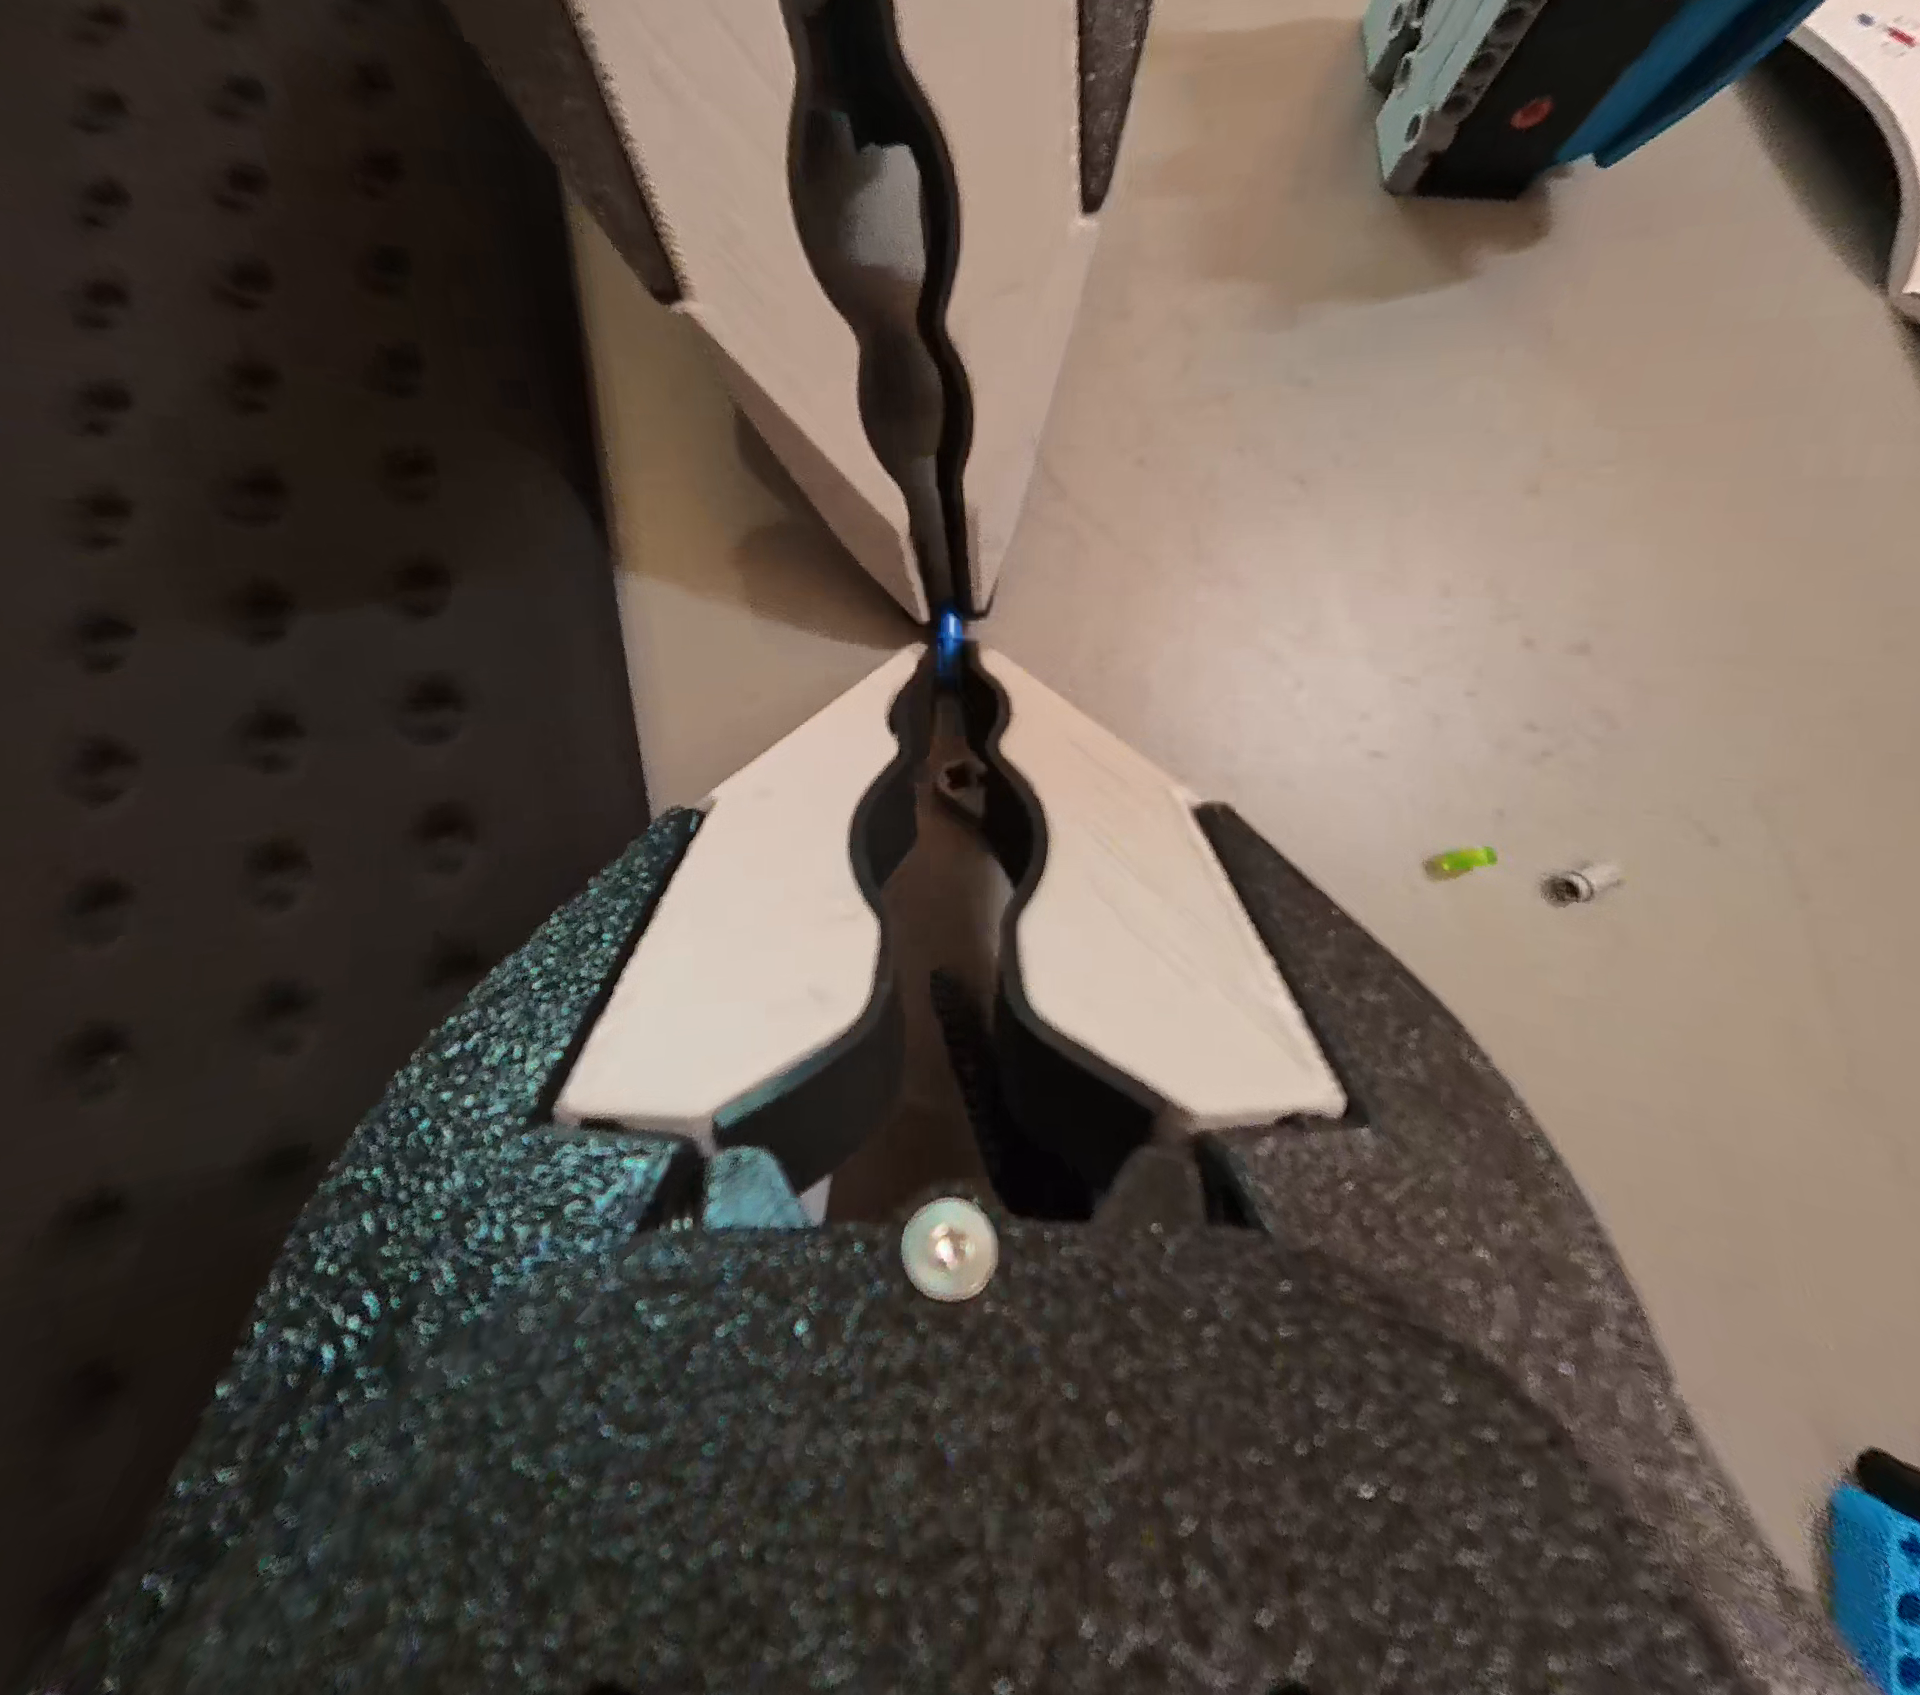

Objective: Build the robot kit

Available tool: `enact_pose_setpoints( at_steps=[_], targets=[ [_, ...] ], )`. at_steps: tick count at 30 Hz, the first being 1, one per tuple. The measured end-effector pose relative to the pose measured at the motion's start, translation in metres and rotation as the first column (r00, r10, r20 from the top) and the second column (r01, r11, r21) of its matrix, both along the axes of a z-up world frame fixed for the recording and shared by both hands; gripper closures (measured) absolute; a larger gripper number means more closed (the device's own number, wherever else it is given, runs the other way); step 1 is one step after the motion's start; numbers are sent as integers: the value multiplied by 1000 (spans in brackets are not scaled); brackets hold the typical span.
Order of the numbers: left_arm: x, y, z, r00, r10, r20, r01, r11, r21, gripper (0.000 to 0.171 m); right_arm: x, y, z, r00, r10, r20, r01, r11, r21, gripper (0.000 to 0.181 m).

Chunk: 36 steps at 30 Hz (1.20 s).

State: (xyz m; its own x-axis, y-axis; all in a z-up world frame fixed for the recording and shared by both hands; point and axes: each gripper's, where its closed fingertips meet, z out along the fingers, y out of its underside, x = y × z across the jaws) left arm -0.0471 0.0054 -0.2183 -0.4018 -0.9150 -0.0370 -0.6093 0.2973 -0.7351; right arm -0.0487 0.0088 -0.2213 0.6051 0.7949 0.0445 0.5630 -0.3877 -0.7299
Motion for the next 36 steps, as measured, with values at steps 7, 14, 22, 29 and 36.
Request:
enact_pose_setpoints(
  at_steps=[7, 14, 22, 29, 36],
  targets=[
    [6, 1, 27, 991, 137, -6, -132, 938, -320, 166, 9, 3, 28, 1000, -15, -15, 18, 982, 187, 177],
    [9, 9, 52, 970, 233, -63, -212, 698, -684, 152, 12, 9, 55, 996, -59, 68, 24, 901, 433, 177],
    [6, -2, 57, 980, 193, -43, -165, 676, -718, 167, 5, 3, 56, 998, -14, 62, -14, 900, 435, 177],
    [6, -5, 59, 983, 180, -27, -143, 672, -727, 167, 2, 1, 60, 999, 3, 49, -24, 897, 441, 177],
    [7, -5, 57, 983, 183, -35, -151, 672, -725, 167, 3, 2, 58, 999, -3, 52, -19, 900, 435, 177]
  ],
)
